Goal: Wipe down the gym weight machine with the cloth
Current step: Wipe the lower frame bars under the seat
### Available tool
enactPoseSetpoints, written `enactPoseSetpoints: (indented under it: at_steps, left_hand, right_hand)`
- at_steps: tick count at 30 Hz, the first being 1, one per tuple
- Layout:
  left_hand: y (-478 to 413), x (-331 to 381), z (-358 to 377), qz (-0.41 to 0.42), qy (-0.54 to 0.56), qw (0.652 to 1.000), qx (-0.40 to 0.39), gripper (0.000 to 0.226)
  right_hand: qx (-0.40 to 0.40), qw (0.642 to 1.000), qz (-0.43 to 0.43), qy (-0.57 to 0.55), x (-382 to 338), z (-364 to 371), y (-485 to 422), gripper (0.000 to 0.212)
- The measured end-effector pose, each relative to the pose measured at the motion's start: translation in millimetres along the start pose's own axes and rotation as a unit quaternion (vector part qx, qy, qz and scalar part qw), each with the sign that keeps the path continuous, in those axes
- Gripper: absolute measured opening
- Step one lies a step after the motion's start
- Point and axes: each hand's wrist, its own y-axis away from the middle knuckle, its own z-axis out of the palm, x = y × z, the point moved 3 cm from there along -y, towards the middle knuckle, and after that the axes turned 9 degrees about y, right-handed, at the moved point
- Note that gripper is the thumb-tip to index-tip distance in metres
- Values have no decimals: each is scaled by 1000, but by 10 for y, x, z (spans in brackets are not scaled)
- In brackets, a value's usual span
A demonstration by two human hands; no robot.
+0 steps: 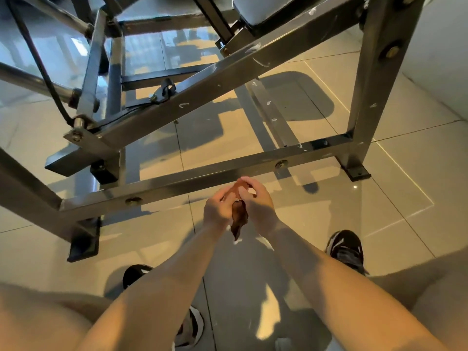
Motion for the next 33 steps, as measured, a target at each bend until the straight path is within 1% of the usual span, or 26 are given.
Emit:
enactPoseSetpoints:
  at_steps: [2, 4, 7, 9, 12, 14, 15, 17, 19, 21, 23, 26, 29, 31, 33]
  left_hand:
    - [-68, 38, 85, -6, -8, 1000, 19, 30]
    - [-142, 29, 190, -23, 0, 999, 33, 33]
    - [-185, -66, 319, -75, 78, 993, 42, 37]
    - [-211, -159, 333, -84, 108, 989, 63, 35]
    - [-299, -233, 291, -102, 147, 976, 126, 34]
    - [-367, -275, 254, -122, 164, 961, 187, 30]
    - [-391, -291, 247, -129, 171, 951, 222, 28]
    - [-415, -310, 280, -147, 181, 931, 280, 25]
    - [-455, -318, 403, -162, 196, 917, 309, 24]
    - [-506, -289, 594, -163, 212, 911, 315, 23]
    - [-590, -251, 806, -167, 229, 905, 318, 21]
    - [-716, -196, 1193, -195, 252, 903, 288, 20]
    - [-826, -163, 1442, -199, 268, 905, 265, 23]
    - [-833, -150, 1426, -198, 247, 913, 257, 21]
    - [-789, -187, 1285, -201, 224, 917, 263, 26]
  right_hand:
    - [-34, 999, 9, -19, 18, -58, -38, 28]
    - [-33, 999, 4, -16, 81, -133, -157, 28]
    - [-22, 999, -15, 40, 86, -148, -340, 26]
    - [-44, 993, -36, 101, 54, -97, -444, 27]
    - [-118, 983, -34, 140, 24, 0, -552, 32]
    - [-136, 979, -40, 149, 30, 16, -608, 34]
    - [-121, 979, -49, 158, 26, -19, -650, 34]
    - [-61, 979, -69, 182, -14, -181, -753, 32]
    - [-20, 967, -118, 223, -51, -399, -893, 32]
    - [-26, 938, -163, 304, -48, -588, -1030, 36]
    - [-61, 920, -163, 351, 0, -724, -1092, 42]
    - [-104, 921, -157, 341, 84, -855, -1126, 47]
    - [-101, 919, -160, 346, 108, -920, -1137, 49]
    - [-93, 912, -174, 361, 101, -935, -1154, 49]
    - [-99, 903, -190, 373, 72, -918, -1188, 49]
